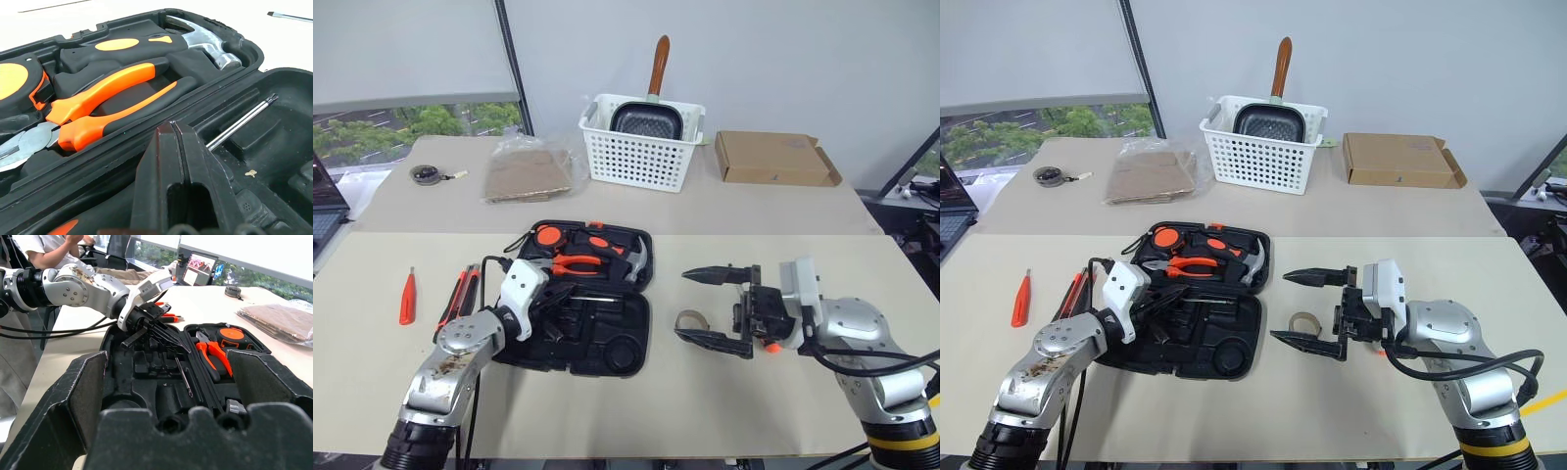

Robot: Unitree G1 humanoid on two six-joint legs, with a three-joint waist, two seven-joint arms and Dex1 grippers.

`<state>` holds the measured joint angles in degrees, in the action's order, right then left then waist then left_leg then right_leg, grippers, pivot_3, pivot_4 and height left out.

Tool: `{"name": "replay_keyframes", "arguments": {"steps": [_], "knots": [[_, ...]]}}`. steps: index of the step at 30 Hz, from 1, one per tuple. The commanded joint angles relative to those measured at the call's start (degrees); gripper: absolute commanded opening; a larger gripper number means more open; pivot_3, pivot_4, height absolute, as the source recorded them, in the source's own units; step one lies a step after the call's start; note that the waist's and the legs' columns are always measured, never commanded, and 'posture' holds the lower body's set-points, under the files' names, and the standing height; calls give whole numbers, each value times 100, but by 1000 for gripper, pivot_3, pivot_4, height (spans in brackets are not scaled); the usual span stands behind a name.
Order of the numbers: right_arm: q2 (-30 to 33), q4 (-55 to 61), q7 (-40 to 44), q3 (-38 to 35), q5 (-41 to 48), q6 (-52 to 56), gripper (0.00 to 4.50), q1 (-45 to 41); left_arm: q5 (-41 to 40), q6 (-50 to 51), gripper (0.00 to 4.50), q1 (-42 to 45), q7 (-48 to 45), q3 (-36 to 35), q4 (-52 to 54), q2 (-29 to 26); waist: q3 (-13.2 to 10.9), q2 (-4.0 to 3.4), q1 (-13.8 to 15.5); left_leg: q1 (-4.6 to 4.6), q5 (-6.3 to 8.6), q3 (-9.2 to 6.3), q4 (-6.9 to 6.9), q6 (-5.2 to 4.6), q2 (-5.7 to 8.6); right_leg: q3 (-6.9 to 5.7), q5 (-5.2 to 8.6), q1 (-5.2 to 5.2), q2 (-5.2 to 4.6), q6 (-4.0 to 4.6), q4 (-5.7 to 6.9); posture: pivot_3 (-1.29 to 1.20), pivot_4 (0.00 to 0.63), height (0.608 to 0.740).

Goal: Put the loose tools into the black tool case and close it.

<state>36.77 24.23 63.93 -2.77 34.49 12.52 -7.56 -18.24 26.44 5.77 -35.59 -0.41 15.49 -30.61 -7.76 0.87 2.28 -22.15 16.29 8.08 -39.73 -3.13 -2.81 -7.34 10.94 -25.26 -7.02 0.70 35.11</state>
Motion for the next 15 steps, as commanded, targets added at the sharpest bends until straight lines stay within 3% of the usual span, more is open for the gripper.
{"name": "replay_keyframes", "arguments": {"steps": [1,15], "knots": [[44,115,32,-84,15,-147,4500,-45,104,296,41,-109,-86,194,-115,-127,0,-1,-2,5,0,0,0,1,0,2,0,3,-1,0,1,0,150,700],[-4,124,-21,-65,-30,-185,4500,-27,633,575,41,55,-377,935,-327,-661,11,-24,-1,11,2,1,1,2,0,8,1,4,-3,1,1,0,150,700]]}}
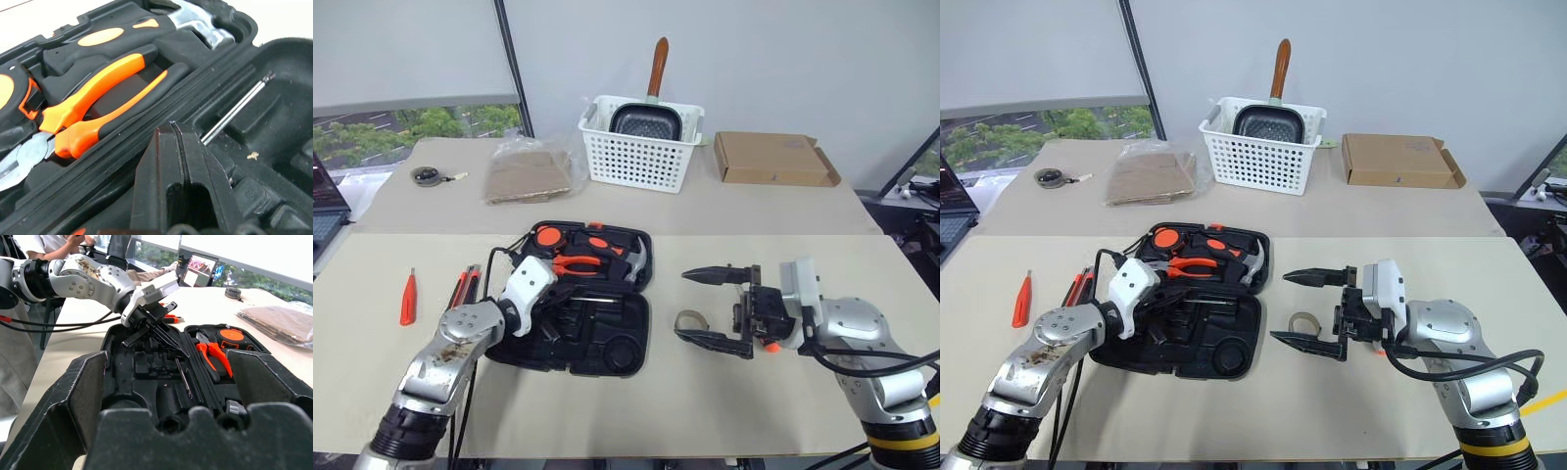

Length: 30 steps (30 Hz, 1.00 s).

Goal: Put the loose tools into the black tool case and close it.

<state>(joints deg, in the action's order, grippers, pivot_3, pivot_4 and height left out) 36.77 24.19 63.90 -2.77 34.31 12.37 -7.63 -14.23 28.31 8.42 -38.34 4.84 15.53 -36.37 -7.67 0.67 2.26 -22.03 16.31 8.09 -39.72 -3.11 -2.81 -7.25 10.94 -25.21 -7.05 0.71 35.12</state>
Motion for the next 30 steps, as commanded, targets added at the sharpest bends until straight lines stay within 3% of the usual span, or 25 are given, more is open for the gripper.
{"name": "replay_keyframes", "arguments": {"steps": [1,8,10,15,22,27,30], "knots": [[0,131,-22,-72,-11,-172,4500,-10,259,421,41,-213,-119,444,-345,-98,5,-8,0,2,0,0,0,0,0,0,0,1,0,0,0,0,150,700],[-14,141,-60,-63,-38,-188,4500,27,454,422,41,-123,-103,577,-594,-62,27,-45,-1,6,0,0,1,1,0,0,0,3,0,0,0,0,150,700],[-19,137,-66,-66,-48,-195,4500,30,223,570,41,-123,-47,360,-577,112,33,-55,-1,9,1,0,1,1,0,0,1,4,0,0,1,0,150,700],[60,53,-174,-202,-88,-131,4500,123,-92,-255,41,-210,-327,-181,-560,241,34,-57,1,15,1,-1,0,3,0,0,9,1,-2,13,0,0,150,700],[535,-305,-1007,-745,-636,329,4500,496,-944,-1031,41,-151,-983,-997,-301,315,13,-22,-11,-32,-8,4,-1,-16,1,-3,-1,-28,3,-1,-3,0,150,700],[671,-148,-1951,-659,-1251,1193,4500,854,-1542,-955,41,-36,-1506,-1186,35,166,7,-12,2,-54,-25,5,-1,-29,1,-8,1,-44,1,2,-7,0,150,700],[736,11,-2340,-566,-1417,1921,4500,968,-1835,-706,763,101,-1802,-1245,202,-106,6,-10,-10,-63,-27,10,-2,-25,2,-3,1,-54,2,1,-6,0,150,700]]}}
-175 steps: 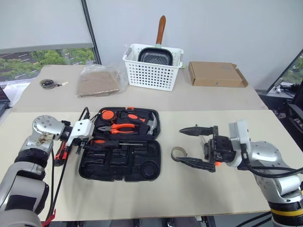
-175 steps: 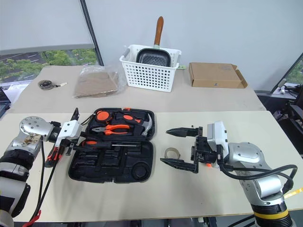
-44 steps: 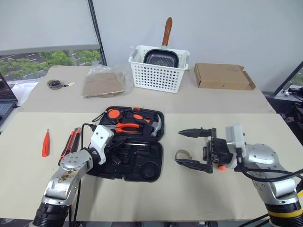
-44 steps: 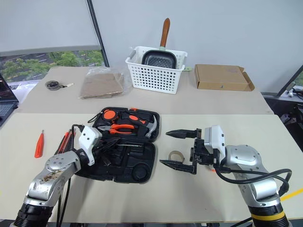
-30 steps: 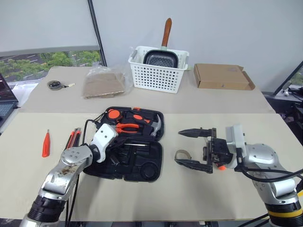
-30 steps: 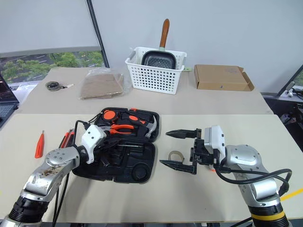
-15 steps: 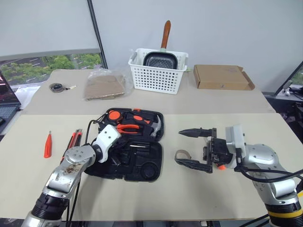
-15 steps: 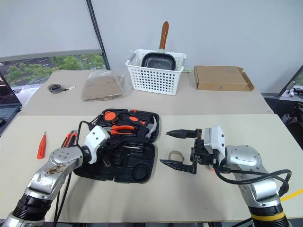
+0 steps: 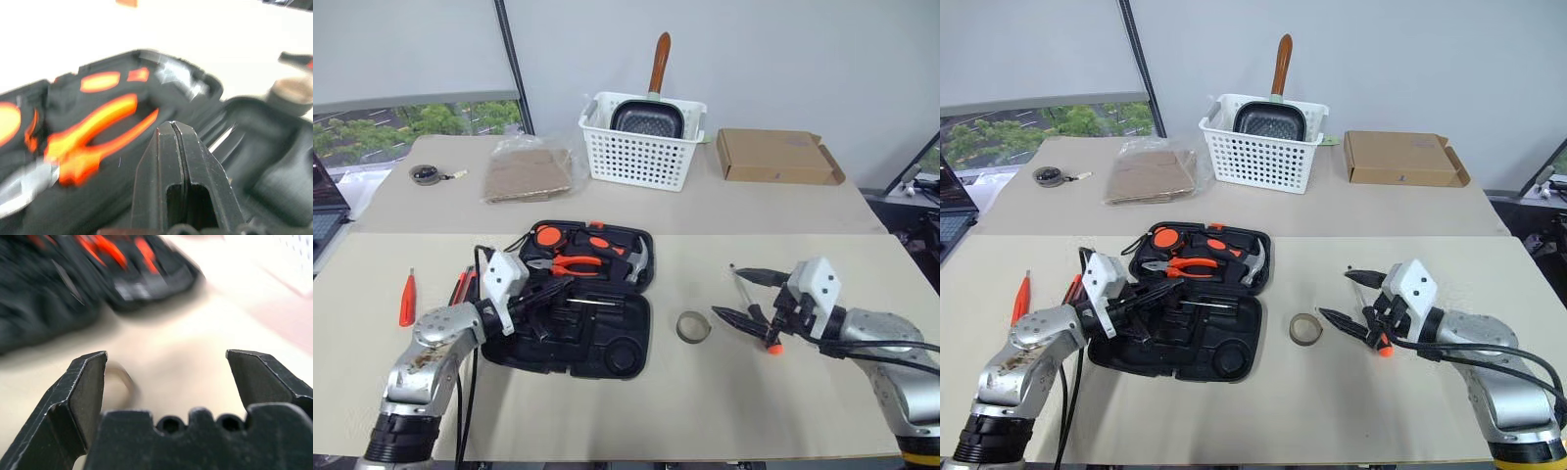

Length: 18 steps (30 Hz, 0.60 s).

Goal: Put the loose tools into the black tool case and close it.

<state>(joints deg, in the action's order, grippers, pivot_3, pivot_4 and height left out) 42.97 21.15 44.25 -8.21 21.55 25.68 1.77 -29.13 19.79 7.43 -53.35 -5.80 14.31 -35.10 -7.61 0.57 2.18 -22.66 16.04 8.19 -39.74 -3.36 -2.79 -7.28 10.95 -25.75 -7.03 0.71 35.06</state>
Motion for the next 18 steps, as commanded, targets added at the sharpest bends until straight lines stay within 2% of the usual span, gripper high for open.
{"name": "replay_keyframes", "arguments": {"steps": [1,2,3,5,6,10,11,14,18], "knots": [[125,357,-490,-27,-158,803,4500,45,-442,233,1156,244,-532,-161,364,-416,0,1,-3,-2,0,0,0,-1,0,2,0,-4,0,-1,0,0,150,700],[141,394,-646,-57,-202,1050,4500,78,-553,326,1418,286,-871,-135,407,-673,-1,2,-3,-3,2,0,0,-4,0,2,-1,-6,1,-2,1,0,150,700],[150,425,-759,-84,-235,1227,4500,113,-676,424,1946,351,-1193,-118,439,-917,-2,3,-13,-3,5,0,-1,-8,0,1,-1,-7,6,-2,2,0,150,700],[229,486,-903,-65,-283,1649,4500,145,-957,685,2522,548,-1623,-113,472,-1283,-4,6,-16,-7,3,0,0,-4,-3,3,-1,-20,19,-2,7,0,150,700],[239,503,-973,-50,-283,1868,4500,125,-1050,765,3025,647,-1768,-101,472,-1408,-4,5,-17,-15,2,-1,-1,3,-3,2,0,-31,23,-2,8,0,150,700],[201,541,-1172,-24,-233,2435,4500,10,-1214,977,4406,1069,-2270,40,439,-1771,-5,8,-13,-18,-4,-3,-1,5,-6,13,-1,-32,40,-2,8,0,150,700],[162,543,-1268,-39,-226,2619,4500,-33,-1215,1014,4406,1142,-2397,95,455,-1848,-5,9,-14,-18,-5,-5,-1,6,-7,13,-1,-32,46,-2,6,0,150,700],[110,532,-1392,-55,-258,2823,3734,-123,-1182,1018,4500,1263,-2561,216,477,-1921,-5,9,-16,-19,-6,-5,0,6,-6,19,-1,-30,49,-2,5,0,150,700],[78,557,-1410,-78,-231,2924,2322,-176,-1113,918,4500,1305,-2578,239,534,-1886,-9,19,-9,-21,-12,-4,-2,14,-3,24,-1,-28,51,-2,3,0,150,700]]}}
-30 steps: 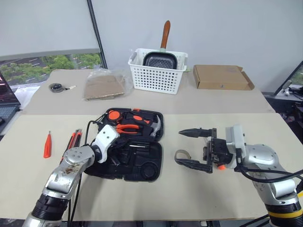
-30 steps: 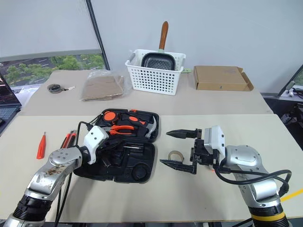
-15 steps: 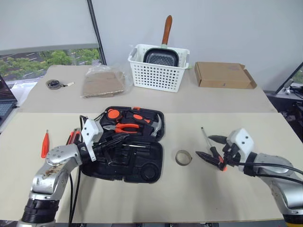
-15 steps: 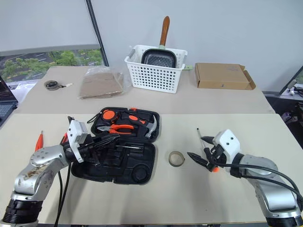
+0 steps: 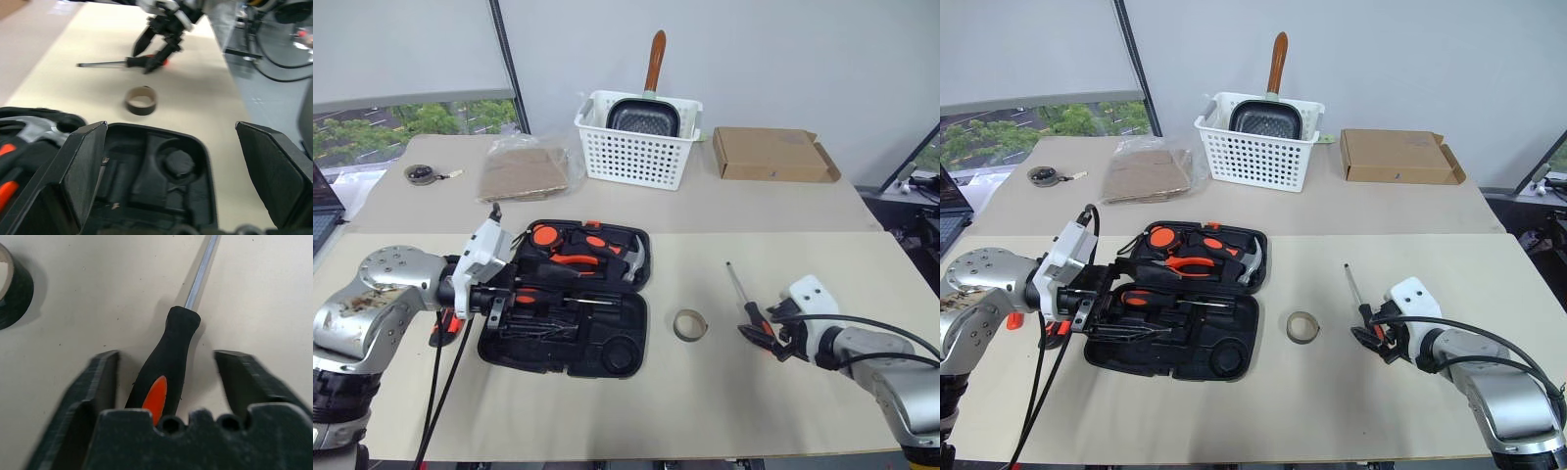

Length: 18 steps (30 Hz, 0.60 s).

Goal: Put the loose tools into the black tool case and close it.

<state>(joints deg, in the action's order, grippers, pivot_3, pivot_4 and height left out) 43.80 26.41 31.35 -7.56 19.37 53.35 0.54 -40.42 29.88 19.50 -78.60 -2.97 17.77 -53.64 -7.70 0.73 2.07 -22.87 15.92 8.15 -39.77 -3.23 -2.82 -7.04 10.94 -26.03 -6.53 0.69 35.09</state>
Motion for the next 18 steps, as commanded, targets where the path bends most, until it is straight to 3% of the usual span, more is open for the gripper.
{"name": "replay_keyframes", "arguments": {"steps": [1,4,5,11,15,18], "knots": [[-6,26,-120,-142,-16,165,1968,-60,9,-66,4500,99,-54,-34,197,-36,-1,3,3,0,0,0,0,1,0,0,0,1,0,0,0,0,150,700],[-19,-38,-148,-127,-62,122,1042,-169,-6,-13,4500,103,36,-57,205,2,-1,4,2,0,0,-1,-3,0,1,2,0,3,0,0,0,0,150,700],[-26,-59,-161,-122,-78,102,925,-208,-8,-6,4500,102,62,-67,205,13,-2,5,-1,1,0,-1,-3,-1,1,2,0,4,1,0,0,0,150,700],[121,-333,316,211,-341,-1263,925,-806,88,-17,4500,-279,472,-432,17,-14,-3,4,-86,2,-2,-2,-4,0,-1,7,-1,0,8,-2,5,0,150,700],[151,-434,1305,744,-330,-2461,925,-1387,182,-129,4500,-691,680,-994,-262,-112,-8,9,-177,4,-23,-5,1,37,-6,6,0,-2,19,0,8,0,150,700],[-1,-413,1779,1267,-266,-2587,925,-1993,160,-116,4500,-974,750,-1445,-364,-145,-12,16,-220,4,-26,-6,2,41,-11,5,0,-3,20,0,11,0,150,700]]}}
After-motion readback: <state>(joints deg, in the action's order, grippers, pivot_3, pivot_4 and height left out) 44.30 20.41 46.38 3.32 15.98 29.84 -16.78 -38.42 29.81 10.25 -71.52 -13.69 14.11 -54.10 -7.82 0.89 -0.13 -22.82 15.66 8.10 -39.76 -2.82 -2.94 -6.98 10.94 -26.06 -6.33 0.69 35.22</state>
